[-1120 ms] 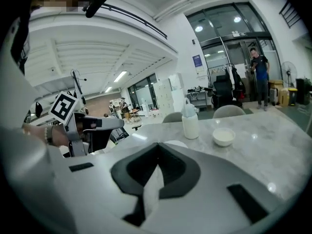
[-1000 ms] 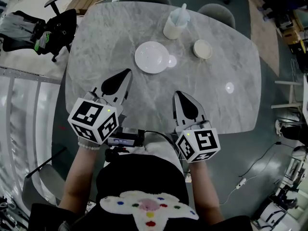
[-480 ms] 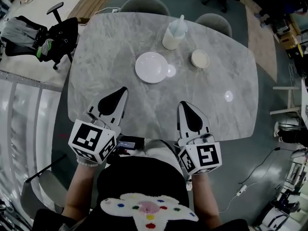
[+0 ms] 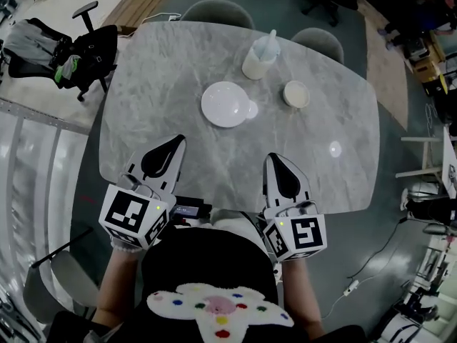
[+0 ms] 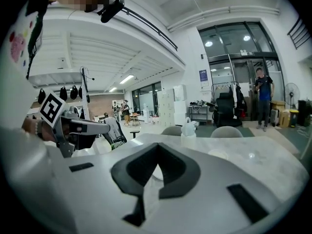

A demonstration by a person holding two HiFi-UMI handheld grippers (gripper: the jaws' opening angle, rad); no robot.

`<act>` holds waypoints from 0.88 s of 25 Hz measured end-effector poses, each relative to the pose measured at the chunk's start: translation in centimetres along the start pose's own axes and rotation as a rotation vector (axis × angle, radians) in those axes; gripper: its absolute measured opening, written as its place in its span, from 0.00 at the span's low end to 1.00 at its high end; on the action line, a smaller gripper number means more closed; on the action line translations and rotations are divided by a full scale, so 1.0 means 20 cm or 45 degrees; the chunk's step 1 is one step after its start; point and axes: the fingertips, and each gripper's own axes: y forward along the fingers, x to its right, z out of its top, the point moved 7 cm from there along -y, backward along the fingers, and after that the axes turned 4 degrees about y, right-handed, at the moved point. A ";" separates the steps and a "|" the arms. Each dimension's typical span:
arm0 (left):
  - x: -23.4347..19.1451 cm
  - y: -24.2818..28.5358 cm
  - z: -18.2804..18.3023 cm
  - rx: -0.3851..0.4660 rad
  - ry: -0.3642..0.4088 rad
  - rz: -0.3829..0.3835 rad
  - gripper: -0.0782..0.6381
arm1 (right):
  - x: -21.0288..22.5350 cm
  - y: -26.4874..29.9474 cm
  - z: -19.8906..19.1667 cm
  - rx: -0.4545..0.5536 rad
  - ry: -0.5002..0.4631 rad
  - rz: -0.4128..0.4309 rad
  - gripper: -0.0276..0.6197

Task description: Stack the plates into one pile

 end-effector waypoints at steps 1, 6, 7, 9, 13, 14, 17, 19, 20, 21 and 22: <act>0.00 0.00 0.00 0.002 0.002 -0.001 0.12 | 0.00 0.01 0.00 -0.002 -0.005 0.004 0.05; -0.01 0.02 0.01 0.017 -0.013 0.006 0.12 | -0.01 0.04 0.02 0.005 -0.016 0.011 0.05; -0.01 0.02 0.01 0.017 -0.013 0.005 0.12 | -0.01 0.04 0.02 0.008 -0.016 0.013 0.05; -0.01 0.03 0.00 0.013 -0.001 0.000 0.12 | -0.01 0.05 0.02 0.013 -0.019 0.020 0.05; 0.00 0.04 0.00 0.002 0.018 -0.008 0.12 | -0.02 0.07 0.03 0.015 -0.032 0.042 0.05; 0.01 0.05 0.00 0.000 0.019 -0.010 0.12 | -0.01 0.07 0.03 0.014 -0.034 0.045 0.05; 0.03 0.05 -0.01 -0.007 0.021 -0.019 0.12 | -0.01 0.07 0.03 0.007 -0.037 0.050 0.05; 0.03 0.05 -0.01 -0.011 0.023 -0.022 0.12 | -0.01 0.07 0.02 0.002 -0.038 0.052 0.05; 0.04 0.05 -0.01 -0.012 0.023 -0.023 0.12 | -0.01 0.07 0.02 0.001 -0.041 0.052 0.05; 0.04 0.05 -0.01 -0.013 0.024 -0.024 0.12 | 0.00 0.07 0.02 -0.001 -0.044 0.051 0.05; 0.04 0.06 -0.01 -0.013 0.025 -0.026 0.12 | 0.00 0.07 0.02 -0.003 -0.047 0.049 0.05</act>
